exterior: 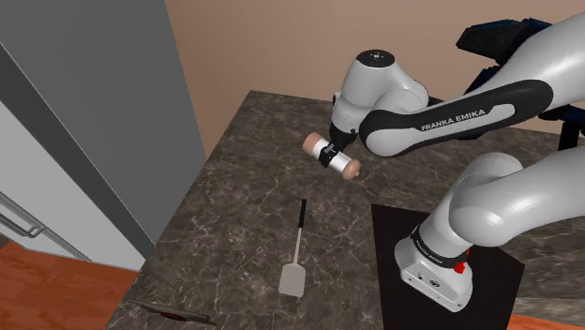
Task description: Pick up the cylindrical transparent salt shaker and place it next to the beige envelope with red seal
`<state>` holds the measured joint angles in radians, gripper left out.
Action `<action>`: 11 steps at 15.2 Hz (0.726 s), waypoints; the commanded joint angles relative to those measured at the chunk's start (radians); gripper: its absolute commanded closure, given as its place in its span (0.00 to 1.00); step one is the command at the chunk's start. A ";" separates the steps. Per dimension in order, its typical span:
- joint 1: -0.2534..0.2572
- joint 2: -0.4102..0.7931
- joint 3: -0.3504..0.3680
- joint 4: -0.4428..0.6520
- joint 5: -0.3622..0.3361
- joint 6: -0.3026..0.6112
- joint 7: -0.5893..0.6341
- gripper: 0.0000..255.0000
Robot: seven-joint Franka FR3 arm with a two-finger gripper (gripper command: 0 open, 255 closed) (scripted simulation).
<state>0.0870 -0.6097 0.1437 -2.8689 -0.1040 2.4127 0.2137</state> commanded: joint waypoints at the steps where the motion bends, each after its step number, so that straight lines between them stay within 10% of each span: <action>1: 0.003 -0.021 -0.006 0.014 0.004 -0.036 -0.009 1.00; 11: 0.014 -0.100 -0.021 0.106 0.018 -0.205 -0.037 1.00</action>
<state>0.0996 -0.7005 0.1240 -2.7719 -0.0881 2.2264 0.1794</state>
